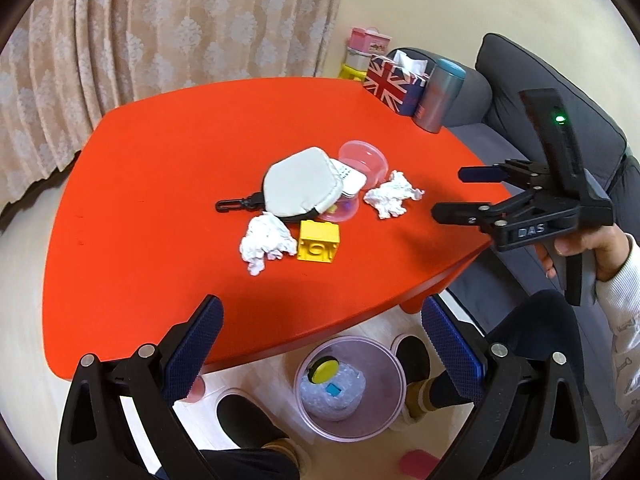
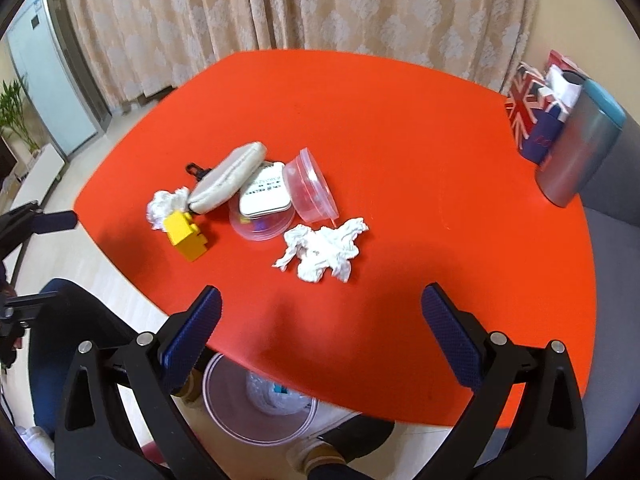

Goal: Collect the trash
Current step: 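Grasp a crumpled white tissue with the right gripper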

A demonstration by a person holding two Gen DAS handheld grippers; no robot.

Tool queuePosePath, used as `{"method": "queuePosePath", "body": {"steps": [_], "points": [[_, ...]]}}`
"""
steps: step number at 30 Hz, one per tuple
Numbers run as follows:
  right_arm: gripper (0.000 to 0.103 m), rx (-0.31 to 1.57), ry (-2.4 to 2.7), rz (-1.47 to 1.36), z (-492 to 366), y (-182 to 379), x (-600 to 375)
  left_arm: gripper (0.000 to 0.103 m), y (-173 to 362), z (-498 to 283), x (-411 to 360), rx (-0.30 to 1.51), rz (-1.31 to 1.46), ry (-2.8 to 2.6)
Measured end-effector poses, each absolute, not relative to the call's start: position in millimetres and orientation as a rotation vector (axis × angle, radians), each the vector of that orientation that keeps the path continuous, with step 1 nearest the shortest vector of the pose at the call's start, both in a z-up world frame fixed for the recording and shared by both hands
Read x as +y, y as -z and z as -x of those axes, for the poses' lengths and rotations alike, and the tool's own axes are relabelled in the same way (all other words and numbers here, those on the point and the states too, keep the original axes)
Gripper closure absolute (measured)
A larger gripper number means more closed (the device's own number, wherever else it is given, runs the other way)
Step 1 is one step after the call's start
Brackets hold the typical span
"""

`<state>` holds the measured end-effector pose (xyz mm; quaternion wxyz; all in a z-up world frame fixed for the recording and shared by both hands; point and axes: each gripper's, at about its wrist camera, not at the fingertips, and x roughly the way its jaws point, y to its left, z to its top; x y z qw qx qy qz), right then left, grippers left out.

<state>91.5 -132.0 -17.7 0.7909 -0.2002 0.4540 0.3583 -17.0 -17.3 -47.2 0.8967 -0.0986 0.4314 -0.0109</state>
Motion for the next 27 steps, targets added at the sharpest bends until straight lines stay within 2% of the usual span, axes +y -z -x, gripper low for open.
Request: {"method": "queuePosePath", "body": {"steps": [11, 12, 14, 16, 17, 19, 22, 24, 27], "points": [[0.005, 1.031, -0.781, 0.488, -116, 50, -104, 0.008, 57, 11, -2, 0.911, 0.234, -0.002], [0.008, 1.031, -0.782, 0.489, -117, 52, -102, 0.008, 58, 10, -1, 0.913, 0.235, -0.004], [0.019, 1.045, -0.784, 0.488, -119, 56, -100, 0.008, 60, 10, 1, 0.914, 0.24, -0.005], [0.035, 1.053, -0.773, 0.499, -122, 61, -98, 0.008, 62, 10, 2, 0.916, 0.245, -0.006], [0.04, 1.055, -0.772, 0.5, -122, 62, -98, 0.008, 63, 9, 2, 0.917, 0.246, -0.006], [0.06, 1.054, -0.771, 0.507, -122, 64, -98, 0.008, 64, 9, 2, 0.917, 0.246, -0.004], [0.08, 1.049, -0.766, 0.506, -120, 66, -101, 0.008, 64, 8, 4, 0.916, 0.247, -0.004], [0.088, 1.041, -0.766, 0.499, -118, 65, -103, 0.008, 65, 8, 4, 0.915, 0.248, -0.005], [0.092, 1.033, -0.765, 0.488, -117, 63, -106, 0.008, 65, 6, 3, 0.915, 0.245, -0.004]]}}
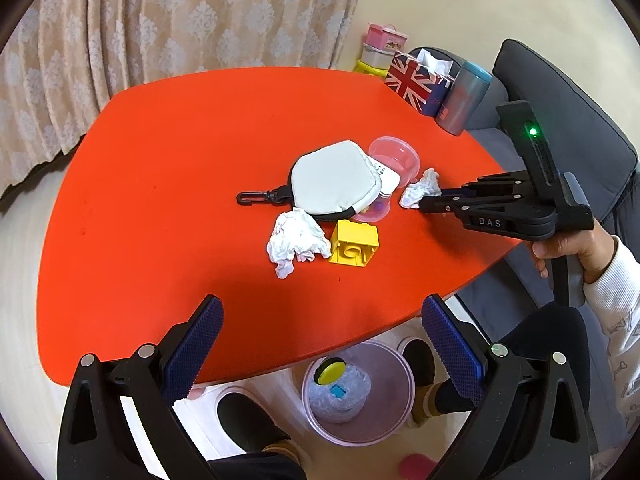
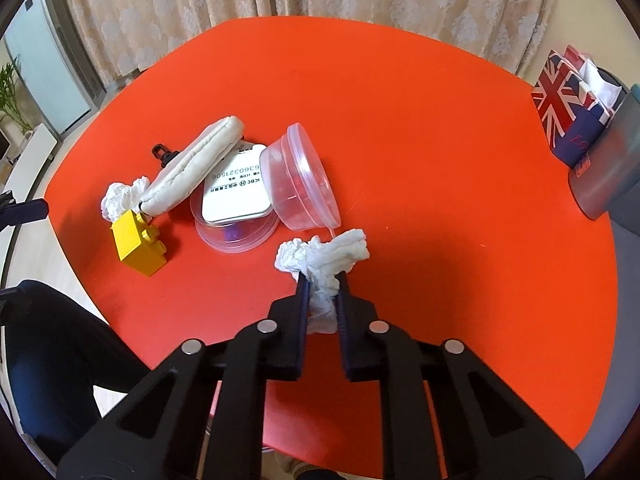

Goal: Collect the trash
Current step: 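Grasp a crumpled white tissue with the right gripper, then grasp the other crumpled white tissue with the left gripper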

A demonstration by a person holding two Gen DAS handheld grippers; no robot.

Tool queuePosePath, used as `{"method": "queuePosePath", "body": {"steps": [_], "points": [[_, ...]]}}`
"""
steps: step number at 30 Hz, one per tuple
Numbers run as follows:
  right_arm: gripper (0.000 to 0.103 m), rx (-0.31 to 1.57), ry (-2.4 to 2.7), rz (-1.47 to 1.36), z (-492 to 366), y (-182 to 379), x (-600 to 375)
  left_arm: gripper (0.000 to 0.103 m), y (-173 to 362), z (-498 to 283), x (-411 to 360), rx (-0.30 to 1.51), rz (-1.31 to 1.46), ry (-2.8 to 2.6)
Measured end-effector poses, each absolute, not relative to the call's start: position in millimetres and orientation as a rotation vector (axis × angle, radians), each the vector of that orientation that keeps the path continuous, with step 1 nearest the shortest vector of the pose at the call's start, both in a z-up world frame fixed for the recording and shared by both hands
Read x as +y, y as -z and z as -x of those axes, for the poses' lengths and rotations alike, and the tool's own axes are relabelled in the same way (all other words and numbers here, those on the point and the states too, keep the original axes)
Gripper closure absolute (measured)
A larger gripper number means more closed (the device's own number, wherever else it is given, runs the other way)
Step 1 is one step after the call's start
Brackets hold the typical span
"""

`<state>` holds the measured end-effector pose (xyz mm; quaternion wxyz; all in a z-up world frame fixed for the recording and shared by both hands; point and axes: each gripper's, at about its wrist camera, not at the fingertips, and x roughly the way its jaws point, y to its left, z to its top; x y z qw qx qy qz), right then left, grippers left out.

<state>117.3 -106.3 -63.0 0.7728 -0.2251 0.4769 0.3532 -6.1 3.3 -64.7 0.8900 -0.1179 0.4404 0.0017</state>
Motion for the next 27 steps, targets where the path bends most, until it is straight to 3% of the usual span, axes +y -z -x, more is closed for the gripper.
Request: {"method": "queuePosePath", "body": {"steps": [27], "points": [[0.093, 0.995, -0.79, 0.397, -93, 25, -133, 0.008, 80, -48, 35, 0.993, 0.265, -0.046]]}}
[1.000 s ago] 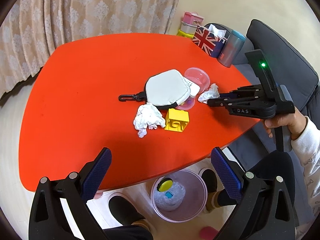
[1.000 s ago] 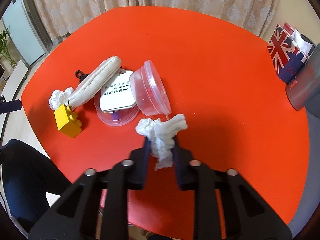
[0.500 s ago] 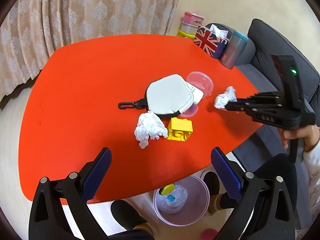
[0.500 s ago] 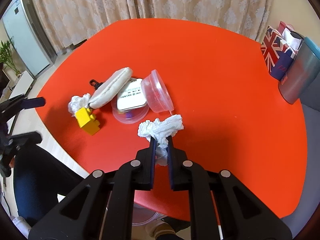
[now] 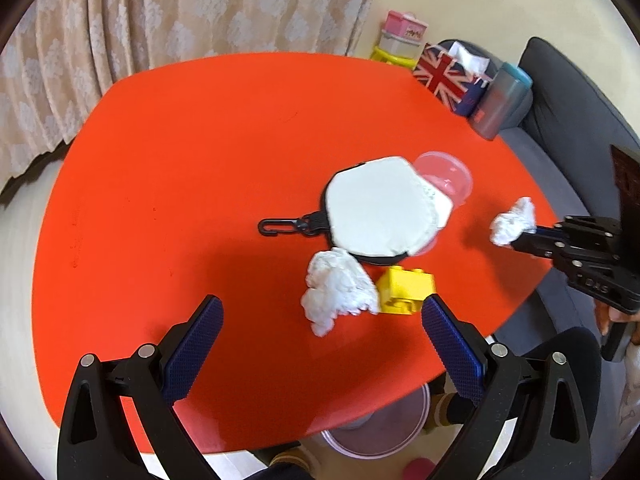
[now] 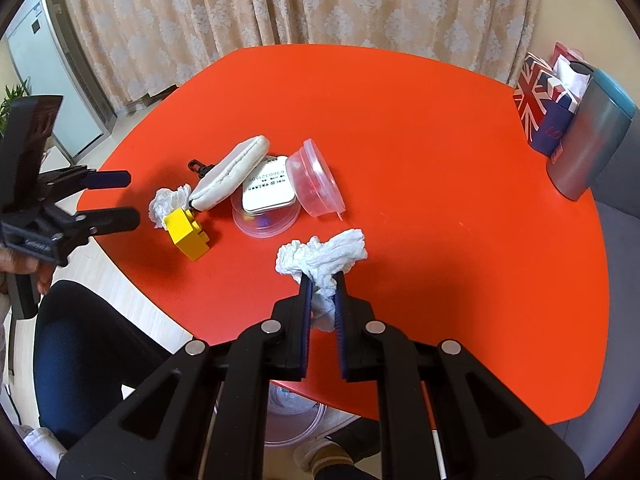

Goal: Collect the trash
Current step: 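Grasp the other crumpled white tissue with the left gripper, then carry both tissues over the bin and open the right, then left gripper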

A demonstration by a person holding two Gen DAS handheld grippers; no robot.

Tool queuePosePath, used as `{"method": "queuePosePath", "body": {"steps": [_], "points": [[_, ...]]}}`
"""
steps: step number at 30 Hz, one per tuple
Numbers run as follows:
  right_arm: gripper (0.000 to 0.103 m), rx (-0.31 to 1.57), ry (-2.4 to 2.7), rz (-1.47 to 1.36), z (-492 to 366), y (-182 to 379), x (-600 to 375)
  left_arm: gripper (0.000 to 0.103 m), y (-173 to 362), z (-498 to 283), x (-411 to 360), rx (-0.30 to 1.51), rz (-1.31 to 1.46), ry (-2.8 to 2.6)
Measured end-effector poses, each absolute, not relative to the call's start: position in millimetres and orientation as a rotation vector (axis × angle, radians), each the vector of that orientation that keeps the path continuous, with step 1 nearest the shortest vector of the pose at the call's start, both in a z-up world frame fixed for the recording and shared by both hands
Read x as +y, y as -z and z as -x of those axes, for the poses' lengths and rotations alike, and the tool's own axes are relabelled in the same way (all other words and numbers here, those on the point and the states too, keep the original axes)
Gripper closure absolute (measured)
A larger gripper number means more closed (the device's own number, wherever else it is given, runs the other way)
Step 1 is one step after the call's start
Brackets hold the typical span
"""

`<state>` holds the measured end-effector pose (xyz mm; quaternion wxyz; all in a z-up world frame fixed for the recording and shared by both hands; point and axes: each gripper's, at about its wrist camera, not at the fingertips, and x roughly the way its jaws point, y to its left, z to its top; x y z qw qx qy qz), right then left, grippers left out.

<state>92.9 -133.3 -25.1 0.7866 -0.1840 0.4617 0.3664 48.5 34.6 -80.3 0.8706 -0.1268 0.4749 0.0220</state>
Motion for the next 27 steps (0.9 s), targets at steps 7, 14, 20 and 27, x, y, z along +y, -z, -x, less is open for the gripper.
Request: {"method": "queuePosePath", "body": {"steps": [7, 14, 20, 27], "points": [[0.093, 0.997, -0.783, 0.388, -95, 25, -137, 0.024, 93, -58, 42, 1.027, 0.296, -0.038], [0.093, 0.998, -0.788, 0.384, -94, 26, -137, 0.056, 101, -59, 39, 1.051, 0.299, -0.007], [0.093, 0.995, -0.788, 0.381, -94, 26, -136, 0.086, 102, -60, 36, 1.046, 0.285, 0.006], [0.093, 0.98, -0.789, 0.373, -90, 20, -140, 0.089, 89, -50, 31, 1.009, 0.251, -0.003]]}}
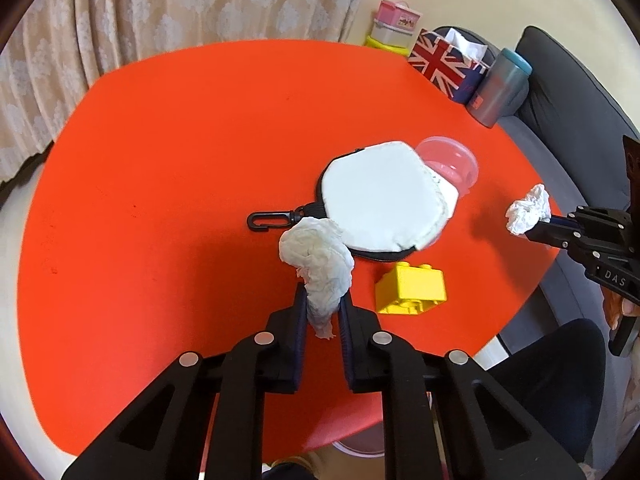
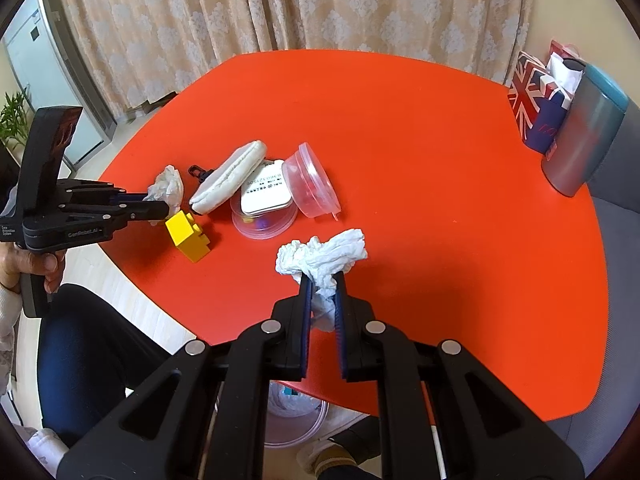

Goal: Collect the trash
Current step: 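Carry both tissues over the bin and open the right, then left gripper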

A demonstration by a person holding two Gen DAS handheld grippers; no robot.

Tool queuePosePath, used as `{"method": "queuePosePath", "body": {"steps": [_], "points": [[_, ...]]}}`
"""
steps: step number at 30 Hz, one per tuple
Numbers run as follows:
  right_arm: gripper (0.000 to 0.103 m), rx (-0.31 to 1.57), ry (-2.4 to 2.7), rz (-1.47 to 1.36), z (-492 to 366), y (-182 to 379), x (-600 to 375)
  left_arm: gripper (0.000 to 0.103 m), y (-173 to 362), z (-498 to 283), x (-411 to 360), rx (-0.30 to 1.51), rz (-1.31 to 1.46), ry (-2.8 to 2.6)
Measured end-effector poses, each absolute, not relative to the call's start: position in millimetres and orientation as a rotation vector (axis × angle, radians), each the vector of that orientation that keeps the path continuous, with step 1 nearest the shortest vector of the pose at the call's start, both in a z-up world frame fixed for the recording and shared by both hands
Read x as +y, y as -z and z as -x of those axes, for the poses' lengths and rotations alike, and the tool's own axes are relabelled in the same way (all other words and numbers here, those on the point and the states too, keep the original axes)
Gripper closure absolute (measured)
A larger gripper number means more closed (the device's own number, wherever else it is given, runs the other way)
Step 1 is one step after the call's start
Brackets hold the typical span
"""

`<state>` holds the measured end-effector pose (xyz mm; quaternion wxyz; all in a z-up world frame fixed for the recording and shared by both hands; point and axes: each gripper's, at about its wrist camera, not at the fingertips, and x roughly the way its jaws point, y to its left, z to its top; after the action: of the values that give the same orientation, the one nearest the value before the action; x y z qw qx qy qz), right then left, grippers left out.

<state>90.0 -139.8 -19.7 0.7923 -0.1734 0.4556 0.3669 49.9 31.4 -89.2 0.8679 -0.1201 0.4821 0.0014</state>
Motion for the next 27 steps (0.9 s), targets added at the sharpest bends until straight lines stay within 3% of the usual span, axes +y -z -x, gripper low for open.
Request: {"method": "queuePosePath", "body": {"steps": [15, 27], "points": [[0.093, 0.945, -0.82, 0.377, -44, -4, -164, 0.089, 42, 7, -20, 0.938, 0.141, 0.073], [0.093, 1.012, -0.899, 0.392, 18, 14, -177, 0.089, 64, 40, -56, 0.994, 0.145, 0.144]]}}
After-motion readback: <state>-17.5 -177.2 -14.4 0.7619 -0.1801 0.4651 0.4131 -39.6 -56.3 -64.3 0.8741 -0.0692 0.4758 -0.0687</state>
